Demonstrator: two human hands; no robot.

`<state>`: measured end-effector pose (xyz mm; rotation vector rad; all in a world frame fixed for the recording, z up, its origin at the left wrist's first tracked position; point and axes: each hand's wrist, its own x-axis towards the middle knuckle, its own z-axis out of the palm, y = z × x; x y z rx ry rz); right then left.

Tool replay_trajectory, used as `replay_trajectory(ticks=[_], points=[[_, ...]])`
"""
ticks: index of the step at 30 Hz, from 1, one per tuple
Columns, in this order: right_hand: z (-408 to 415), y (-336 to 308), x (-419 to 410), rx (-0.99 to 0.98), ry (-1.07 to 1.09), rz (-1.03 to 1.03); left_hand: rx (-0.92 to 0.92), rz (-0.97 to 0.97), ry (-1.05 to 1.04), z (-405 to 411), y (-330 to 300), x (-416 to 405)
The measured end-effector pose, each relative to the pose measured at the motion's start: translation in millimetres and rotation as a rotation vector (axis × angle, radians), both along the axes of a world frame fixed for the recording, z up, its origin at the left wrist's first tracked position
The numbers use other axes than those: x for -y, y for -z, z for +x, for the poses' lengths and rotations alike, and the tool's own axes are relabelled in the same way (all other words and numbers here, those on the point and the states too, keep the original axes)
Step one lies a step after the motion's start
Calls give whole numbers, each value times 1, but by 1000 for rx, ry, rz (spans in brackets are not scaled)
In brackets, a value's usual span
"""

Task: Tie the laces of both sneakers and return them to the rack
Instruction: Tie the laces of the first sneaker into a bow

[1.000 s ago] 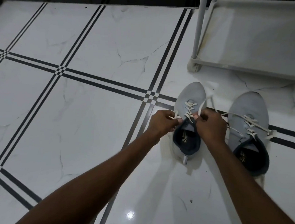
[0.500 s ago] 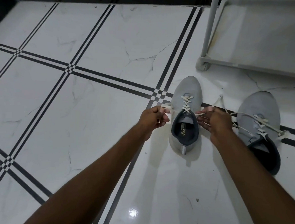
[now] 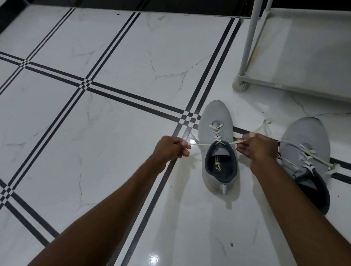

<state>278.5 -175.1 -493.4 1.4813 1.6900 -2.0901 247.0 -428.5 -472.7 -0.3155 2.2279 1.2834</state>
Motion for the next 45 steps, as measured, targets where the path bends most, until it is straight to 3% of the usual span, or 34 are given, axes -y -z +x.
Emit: replay_trajectory(ticks=[3,6,9,12,15,19,22,25,28,32,38,40,43,45], points=[[2,-20,-5,-155,-103,200,-190,18,-55,-15,-14,-4],[-9,-47,-6,-309,-203,327,-278,168,-118,-27,-34,-28],[-22,-77,0,-408,-373,365,-236,282,24,-31,-46,-64],[-32,-98,5,-462,-449,302,-186,210,291,-28,-52,-95],[-39,-99,4,-462,-496,224,-121,205,434,-26,-53,-104],[-42,-87,-3,-367,-539,150,-15,311,375,-31,-61,-94],[-35,-77,-6,-252,-685,302,-5,333,282,-42,-67,-84],[-30,-73,-8,-179,-910,478,-49,234,297,-51,-75,-74],[-32,-70,-4,-230,-1020,582,-180,92,438,-55,-85,-66],[-40,-68,8,-314,-884,91,-706,-284,709,-48,-83,-63],[-42,-67,14,-188,-844,-94,-1009,-521,561,-26,-53,-70],[-42,-68,14,-173,-812,-115,-1039,-497,482,-20,-50,-74],[-44,-66,11,-219,-619,20,-756,-142,180,-17,-54,-75],[-42,-61,1,-219,-475,302,-496,101,-29,-18,-56,-71]])
